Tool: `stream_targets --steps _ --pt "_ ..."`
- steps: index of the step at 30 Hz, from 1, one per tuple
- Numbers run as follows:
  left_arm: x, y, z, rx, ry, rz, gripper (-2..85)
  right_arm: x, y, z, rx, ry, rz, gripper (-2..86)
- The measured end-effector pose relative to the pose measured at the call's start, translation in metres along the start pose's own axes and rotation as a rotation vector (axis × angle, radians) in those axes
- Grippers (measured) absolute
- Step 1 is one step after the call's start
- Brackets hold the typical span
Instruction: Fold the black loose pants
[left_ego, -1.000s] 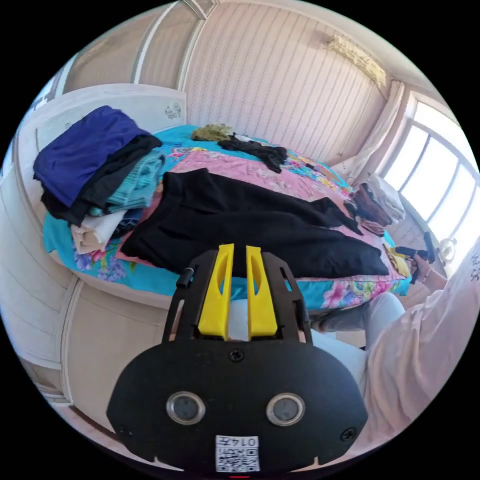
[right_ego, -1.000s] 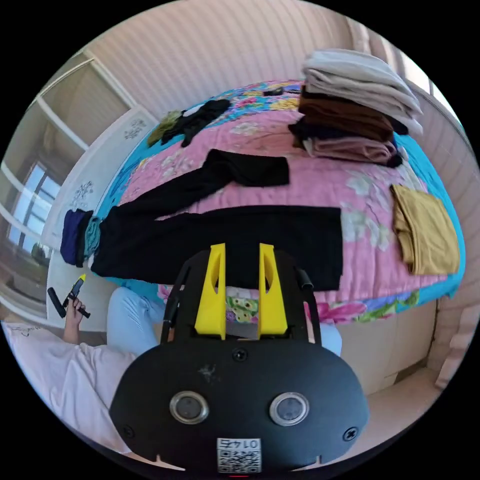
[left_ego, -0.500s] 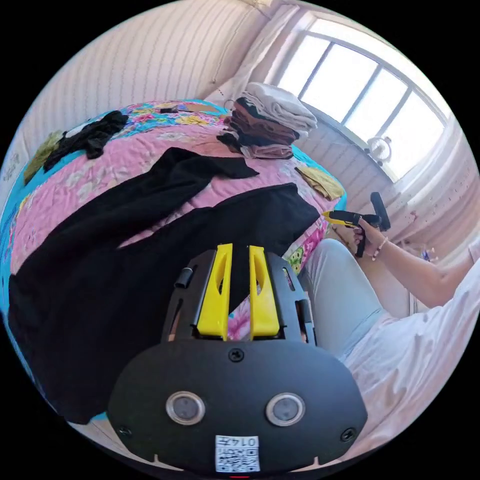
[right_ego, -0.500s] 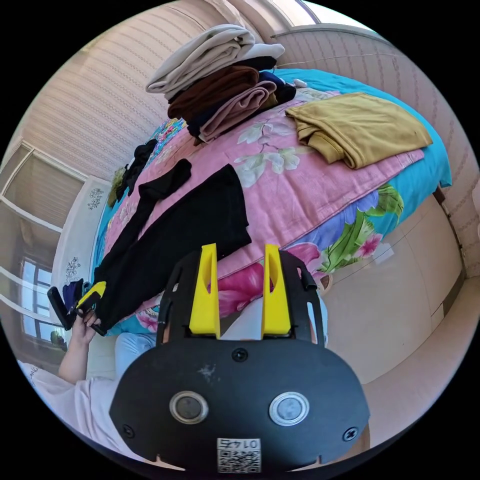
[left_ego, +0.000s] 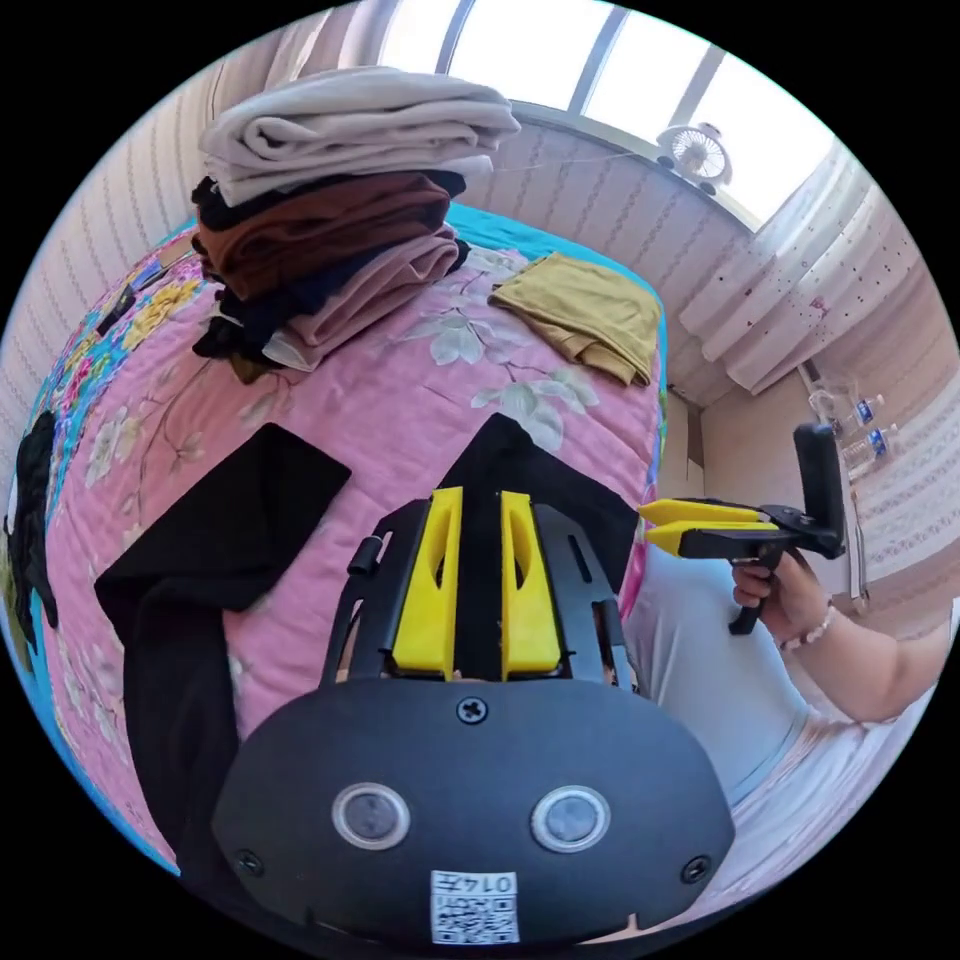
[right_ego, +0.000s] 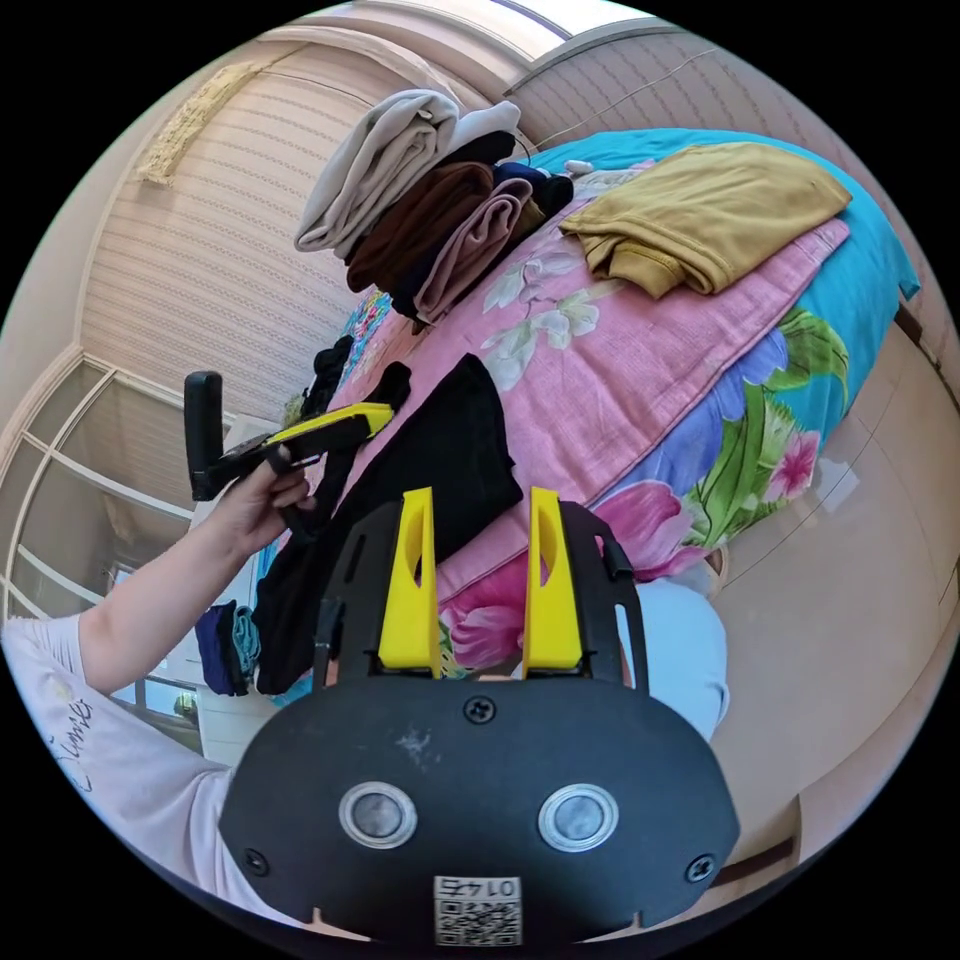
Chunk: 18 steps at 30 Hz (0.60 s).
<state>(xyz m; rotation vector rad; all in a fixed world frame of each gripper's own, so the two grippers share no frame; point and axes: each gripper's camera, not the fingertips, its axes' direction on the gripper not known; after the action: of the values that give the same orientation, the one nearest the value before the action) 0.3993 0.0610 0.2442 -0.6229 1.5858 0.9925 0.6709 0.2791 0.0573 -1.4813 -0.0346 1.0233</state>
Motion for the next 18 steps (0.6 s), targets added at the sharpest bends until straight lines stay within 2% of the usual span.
stream_targets --steps 3,7,10,16,18 --pt "0.002 -0.035 0.056 -0.156 -0.079 0.039 4.6 0.013 -0.002 -0.006 0.014 0.004 -0.015 13.5" --pt "-0.013 -0.061 0.076 -0.152 -0.061 0.004 0.0 0.025 -0.004 -0.012 0.013 -0.002 -0.041 13.5" --pt "-0.031 -0.078 0.074 -0.080 -0.118 -0.008 -0.8 0.039 -0.004 -0.020 0.031 -0.024 -0.040 13.4" --pt "-0.088 -0.109 0.114 -0.140 -0.113 -0.186 -1.0 0.067 -0.012 -0.014 0.032 -0.075 -0.004 12.4" --pt "-0.102 -0.122 0.123 -0.114 -0.164 -0.253 -1.0 0.072 -0.019 -0.010 0.033 -0.064 -0.026 11.9"
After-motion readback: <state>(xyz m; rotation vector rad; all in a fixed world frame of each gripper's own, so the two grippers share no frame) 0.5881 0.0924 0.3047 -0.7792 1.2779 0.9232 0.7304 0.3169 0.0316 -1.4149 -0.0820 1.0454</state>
